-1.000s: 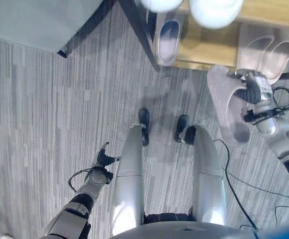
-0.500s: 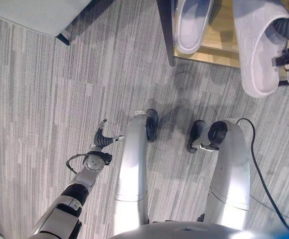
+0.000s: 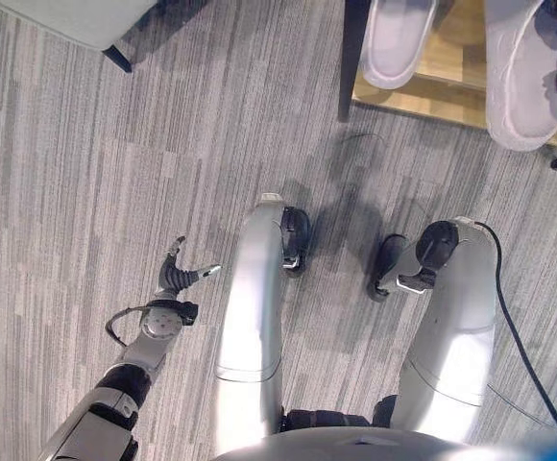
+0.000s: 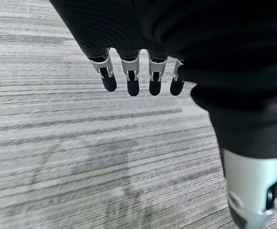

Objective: Arrange the slippers neatly on the shoe rack.

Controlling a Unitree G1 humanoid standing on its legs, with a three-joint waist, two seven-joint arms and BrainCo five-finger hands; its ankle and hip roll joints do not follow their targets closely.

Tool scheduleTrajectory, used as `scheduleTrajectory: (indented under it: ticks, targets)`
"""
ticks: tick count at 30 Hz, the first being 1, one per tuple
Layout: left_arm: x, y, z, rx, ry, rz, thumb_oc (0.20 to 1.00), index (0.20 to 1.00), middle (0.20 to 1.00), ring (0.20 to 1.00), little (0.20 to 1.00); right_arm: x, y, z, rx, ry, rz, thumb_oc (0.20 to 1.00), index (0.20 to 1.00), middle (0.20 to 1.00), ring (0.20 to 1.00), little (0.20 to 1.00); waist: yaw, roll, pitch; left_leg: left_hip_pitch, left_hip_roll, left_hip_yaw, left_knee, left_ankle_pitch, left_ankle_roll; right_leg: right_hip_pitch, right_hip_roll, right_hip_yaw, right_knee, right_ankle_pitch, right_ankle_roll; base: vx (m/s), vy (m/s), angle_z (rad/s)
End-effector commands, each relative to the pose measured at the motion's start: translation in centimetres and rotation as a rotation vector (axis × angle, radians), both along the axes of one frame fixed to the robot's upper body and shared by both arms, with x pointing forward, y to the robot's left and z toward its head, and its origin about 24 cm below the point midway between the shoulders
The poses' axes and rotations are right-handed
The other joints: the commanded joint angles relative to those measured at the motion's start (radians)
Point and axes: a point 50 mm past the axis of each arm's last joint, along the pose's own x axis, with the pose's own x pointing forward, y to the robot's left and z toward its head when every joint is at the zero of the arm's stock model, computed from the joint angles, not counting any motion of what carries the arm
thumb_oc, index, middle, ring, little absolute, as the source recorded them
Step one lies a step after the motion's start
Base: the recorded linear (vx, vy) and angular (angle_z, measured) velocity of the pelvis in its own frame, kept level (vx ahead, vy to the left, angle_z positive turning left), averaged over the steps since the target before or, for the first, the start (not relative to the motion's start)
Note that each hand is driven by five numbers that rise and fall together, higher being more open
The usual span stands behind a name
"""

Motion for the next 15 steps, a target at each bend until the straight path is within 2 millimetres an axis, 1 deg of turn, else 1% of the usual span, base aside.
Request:
scheduleTrajectory:
  ticks: [1, 4, 5, 8, 13, 14, 15]
  targets:
    - [-0.8, 1.9, -0.2, -0.051, -0.019, 0.112, 1.0, 1.0, 1.0, 1.0, 1.0, -0.7, 0.3, 3.1, 0.049, -0.099, 0.023, 0.2, 0.2, 0.2, 0.2, 0.2, 0.021, -0.003, -0.015, 0.103, 0.01, -0.13, -0.061, -0.108, -0.06, 0.075, -0.025, 0.053, -0.05, -0.002, 0.043, 0.04, 0.023, -0.08]
    - [-0.8, 2.0, 0.0, -0.061, -0.034, 0.12, 1.0, 1.0, 1.0, 1.0, 1.0, -0.7, 0.0, 3.3, 0.068, -0.107, 0.013, 0.2, 0.2, 0.2, 0.2, 0.2, 0.026, -0.008, -0.014, 0.103, 0.006, -0.135, -0.064, -0.106, -0.062, 0.075, -0.029, 0.056, -0.049, 0.004, 0.045, 0.01, 0.007, -0.02]
    - [-1.4, 1.9, -0.6, -0.063, -0.014, 0.119, 1.0, 1.0, 1.0, 1.0, 1.0, -1.0, -0.6, 4.4, 0.071, -0.129, -0.025, 0.2, 0.2, 0.2, 0.2, 0.2, 0.044, -0.017, -0.013, 0.103, 0.002, -0.137, -0.076, -0.107, -0.063, 0.075, -0.033, 0.062, -0.057, 0.008, 0.04, 0.0, 0.0, 0.0]
    - [-2.1, 2.4, -1.0, -0.07, 0.002, 0.139, 1.0, 1.0, 1.0, 1.0, 1.0, -1.1, -0.8, 5.3, 0.059, -0.139, -0.055, 0.2, 0.2, 0.2, 0.2, 0.2, 0.058, -0.02, -0.013, 0.103, 0.001, -0.141, -0.075, -0.112, -0.065, 0.071, -0.036, 0.065, -0.055, 0.005, 0.037, 0.0, 0.013, 0.01]
    - [-2.5, 2.8, -1.3, -0.055, 0.019, 0.148, 1.0, 1.0, 1.0, 1.0, 1.0, -0.8, -1.0, 5.5, 0.079, -0.142, -0.078, 0.2, 0.2, 0.2, 0.2, 0.2, 0.073, -0.016, -0.013, 0.103, -0.002, -0.134, -0.083, -0.116, -0.067, 0.07, -0.047, 0.081, -0.059, 0.012, 0.045, 0.01, 0.02, 0.03]
    - [-2.2, 2.9, -1.0, -0.051, 0.008, 0.144, 1.0, 1.0, 1.0, 1.0, 1.0, -0.7, -0.7, 5.6, 0.076, -0.143, -0.065, 0.2, 0.2, 0.2, 0.2, 0.2, 0.076, -0.014, -0.013, 0.103, -0.003, -0.137, -0.083, -0.117, -0.068, 0.07, -0.049, 0.085, -0.059, 0.013, 0.049, 0.0, 0.0, 0.0]
    - [-2.2, 2.9, -1.0, -0.047, 0.01, 0.142, 1.0, 1.0, 1.0, 1.0, 1.0, -0.6, -0.6, 5.5, 0.076, -0.137, -0.065, 0.2, 0.2, 0.2, 0.2, 0.2, 0.078, -0.013, -0.013, 0.103, -0.003, -0.133, -0.081, -0.119, -0.069, 0.07, -0.051, 0.089, -0.055, 0.01, 0.045, 0.04, 0.017, 0.02]
